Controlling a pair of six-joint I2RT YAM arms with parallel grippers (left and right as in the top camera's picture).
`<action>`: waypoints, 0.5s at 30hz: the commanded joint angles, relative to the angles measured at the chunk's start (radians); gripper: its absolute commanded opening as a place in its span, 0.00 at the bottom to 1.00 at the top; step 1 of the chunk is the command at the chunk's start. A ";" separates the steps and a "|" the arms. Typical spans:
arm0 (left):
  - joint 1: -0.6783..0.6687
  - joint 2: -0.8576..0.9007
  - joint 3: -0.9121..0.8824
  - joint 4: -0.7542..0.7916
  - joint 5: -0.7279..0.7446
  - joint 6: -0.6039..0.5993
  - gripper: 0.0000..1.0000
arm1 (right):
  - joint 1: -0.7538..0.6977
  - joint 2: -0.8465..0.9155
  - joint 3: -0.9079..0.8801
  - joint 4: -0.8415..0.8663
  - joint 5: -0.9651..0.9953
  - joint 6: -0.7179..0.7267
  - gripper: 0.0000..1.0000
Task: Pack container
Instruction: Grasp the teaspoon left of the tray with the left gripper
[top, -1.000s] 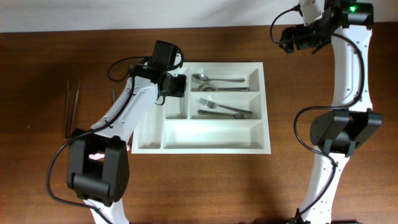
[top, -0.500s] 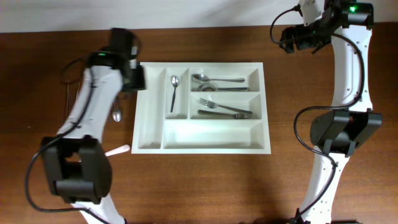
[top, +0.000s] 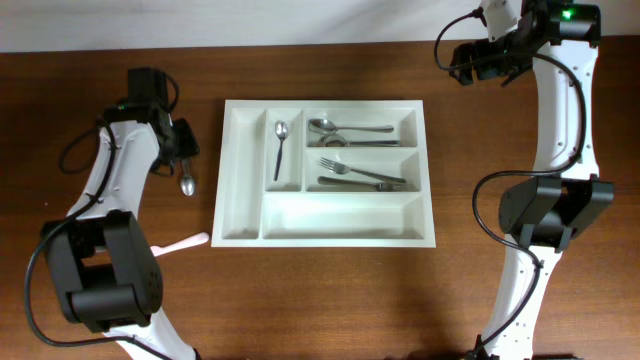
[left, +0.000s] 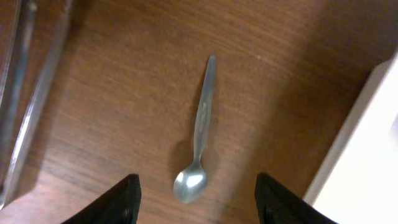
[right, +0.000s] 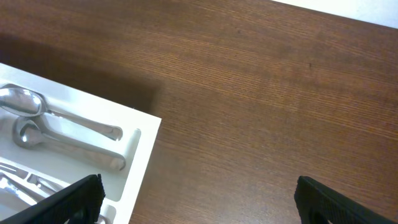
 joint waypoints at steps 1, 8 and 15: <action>0.003 -0.023 -0.077 0.067 -0.008 -0.014 0.61 | -0.002 -0.027 0.014 0.000 0.005 0.009 0.99; 0.003 0.000 -0.149 0.149 -0.008 -0.014 0.61 | -0.002 -0.027 0.014 0.000 0.005 0.009 0.99; 0.003 0.121 -0.149 0.182 -0.007 -0.013 0.59 | -0.002 -0.027 0.014 0.000 0.005 0.009 0.99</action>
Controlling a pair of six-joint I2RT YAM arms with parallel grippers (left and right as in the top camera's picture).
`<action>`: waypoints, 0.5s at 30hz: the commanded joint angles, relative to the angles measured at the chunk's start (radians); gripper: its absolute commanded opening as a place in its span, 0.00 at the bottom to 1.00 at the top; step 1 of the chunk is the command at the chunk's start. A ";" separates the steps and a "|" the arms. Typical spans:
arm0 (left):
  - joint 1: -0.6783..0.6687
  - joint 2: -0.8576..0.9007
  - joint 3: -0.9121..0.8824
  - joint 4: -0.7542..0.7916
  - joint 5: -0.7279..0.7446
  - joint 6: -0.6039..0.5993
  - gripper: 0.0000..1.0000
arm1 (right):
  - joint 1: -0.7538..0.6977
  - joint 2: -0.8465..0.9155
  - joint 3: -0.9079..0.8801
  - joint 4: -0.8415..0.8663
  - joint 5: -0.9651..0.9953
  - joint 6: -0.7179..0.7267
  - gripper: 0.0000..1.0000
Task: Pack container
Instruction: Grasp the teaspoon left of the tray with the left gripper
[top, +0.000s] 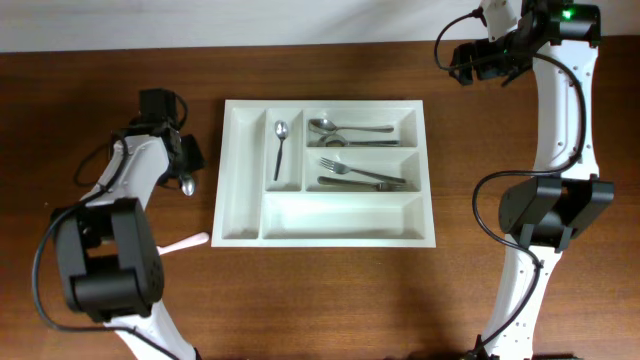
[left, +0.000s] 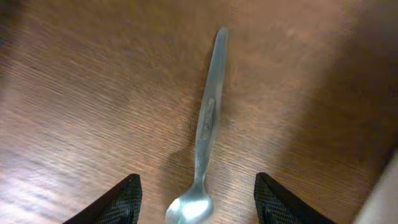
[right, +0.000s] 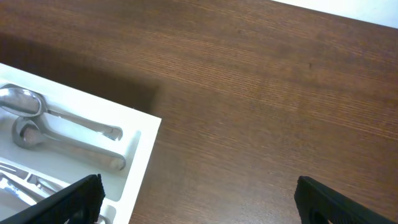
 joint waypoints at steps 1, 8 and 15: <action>0.003 0.075 -0.007 0.013 -0.007 -0.010 0.59 | -0.002 -0.028 0.014 0.000 0.005 0.009 0.99; 0.003 0.124 -0.007 0.021 -0.007 -0.010 0.47 | -0.002 -0.028 0.014 0.000 0.005 0.008 0.99; 0.003 0.124 0.006 0.023 -0.008 -0.009 0.04 | -0.002 -0.028 0.014 0.000 0.005 0.009 0.99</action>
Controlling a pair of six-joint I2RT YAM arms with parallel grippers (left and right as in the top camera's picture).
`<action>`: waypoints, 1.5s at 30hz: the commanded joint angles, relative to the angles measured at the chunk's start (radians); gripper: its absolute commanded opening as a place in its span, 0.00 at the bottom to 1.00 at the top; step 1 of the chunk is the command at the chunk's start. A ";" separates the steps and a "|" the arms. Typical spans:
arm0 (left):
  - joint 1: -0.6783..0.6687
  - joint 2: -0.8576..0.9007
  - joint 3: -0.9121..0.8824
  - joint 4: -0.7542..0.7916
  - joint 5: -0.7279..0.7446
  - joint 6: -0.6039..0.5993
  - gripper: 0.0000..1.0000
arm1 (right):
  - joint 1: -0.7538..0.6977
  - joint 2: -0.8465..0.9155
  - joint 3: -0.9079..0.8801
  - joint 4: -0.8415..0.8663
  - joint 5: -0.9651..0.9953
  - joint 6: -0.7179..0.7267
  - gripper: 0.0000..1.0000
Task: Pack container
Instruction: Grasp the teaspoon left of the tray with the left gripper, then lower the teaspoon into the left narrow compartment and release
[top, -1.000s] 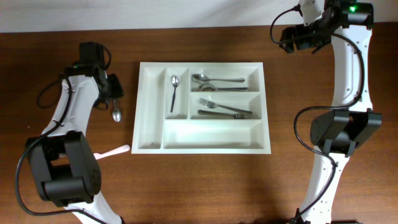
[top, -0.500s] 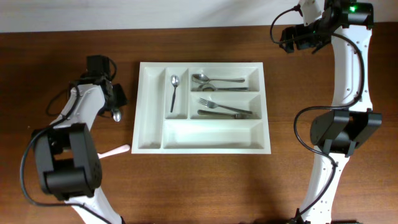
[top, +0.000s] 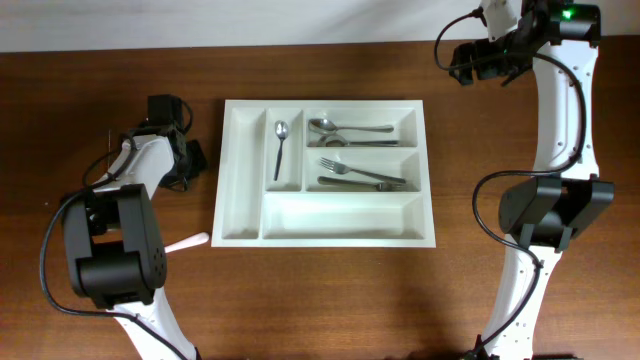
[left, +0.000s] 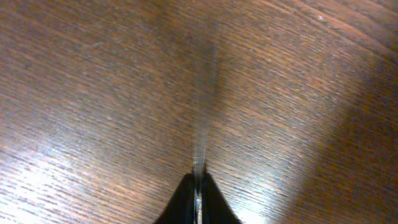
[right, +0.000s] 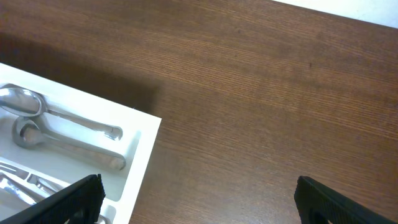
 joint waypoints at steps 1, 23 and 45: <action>0.005 0.049 0.002 -0.013 -0.009 0.001 0.03 | -0.002 -0.028 0.014 0.000 0.005 0.009 0.99; -0.140 0.046 0.616 -0.456 0.118 0.131 0.02 | -0.002 -0.028 0.014 0.000 0.005 0.009 0.99; -0.397 0.110 0.639 -0.480 0.109 0.124 0.02 | -0.002 -0.028 0.014 0.000 0.005 0.009 0.99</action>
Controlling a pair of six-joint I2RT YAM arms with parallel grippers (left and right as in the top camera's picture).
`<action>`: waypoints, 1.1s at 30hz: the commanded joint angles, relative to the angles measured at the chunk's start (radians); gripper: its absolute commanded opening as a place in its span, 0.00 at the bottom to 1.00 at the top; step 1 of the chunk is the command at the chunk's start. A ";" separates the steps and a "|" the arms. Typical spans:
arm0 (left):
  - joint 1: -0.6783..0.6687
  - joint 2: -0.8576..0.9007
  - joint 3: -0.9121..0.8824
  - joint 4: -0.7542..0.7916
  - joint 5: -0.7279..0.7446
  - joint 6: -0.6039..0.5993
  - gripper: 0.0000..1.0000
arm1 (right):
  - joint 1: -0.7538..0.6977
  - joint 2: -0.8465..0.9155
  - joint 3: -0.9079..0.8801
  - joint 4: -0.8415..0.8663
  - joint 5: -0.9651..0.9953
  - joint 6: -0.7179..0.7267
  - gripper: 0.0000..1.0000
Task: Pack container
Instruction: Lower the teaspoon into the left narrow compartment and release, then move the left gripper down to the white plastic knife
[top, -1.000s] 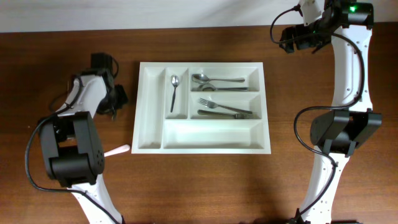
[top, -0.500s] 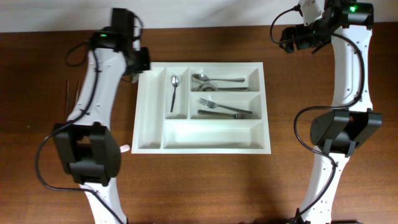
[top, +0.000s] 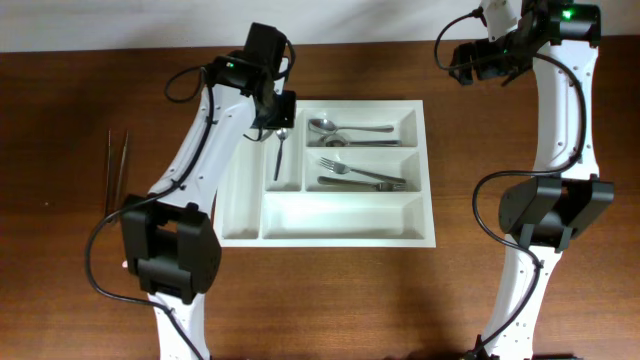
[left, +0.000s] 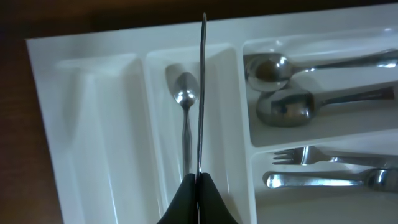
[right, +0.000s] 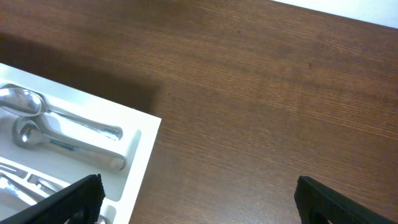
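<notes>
The white cutlery tray (top: 340, 215) lies mid-table. My left gripper (top: 277, 112) hangs over its upper left part, shut on a small metal spoon (left: 202, 93). In the left wrist view that spoon shows edge-on, its handle sticking out from the closed fingertips (left: 199, 182). Under it, another small spoon (left: 185, 102) lies in the narrow compartment. Two larger spoons (left: 292, 65) and forks (left: 323, 158) fill the compartments to the right. My right gripper (right: 198, 193) stands open and empty, high over bare wood beyond the tray's far right corner.
Two thin metal sticks (top: 115, 170) lie side by side on the table far left of the tray. The tray's leftmost compartment (left: 99, 124) and its long front compartment hold nothing. The right arm's base (top: 545, 215) stands to the right of the tray.
My left gripper, then shut on the small spoon down on the wood left of the tray, now holds it above the tray's narrow compartment. The right arm has not moved.
My left gripper was open above a small spoon lying left of the tray. Half a second later it was lower and closer around the spoon, still open. Then it was shut on the spoon at the table. Now spoon and gripper are over the tray.
</notes>
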 joint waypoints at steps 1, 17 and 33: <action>-0.002 0.053 0.013 -0.015 0.000 0.001 0.02 | -0.002 -0.028 0.014 0.000 0.005 0.008 0.99; -0.004 0.071 0.002 -0.021 0.027 -0.071 0.51 | -0.002 -0.028 0.014 0.000 0.005 0.008 0.99; 0.035 -0.056 0.018 -0.405 -0.115 0.036 0.68 | -0.002 -0.028 0.014 0.000 0.005 0.008 0.99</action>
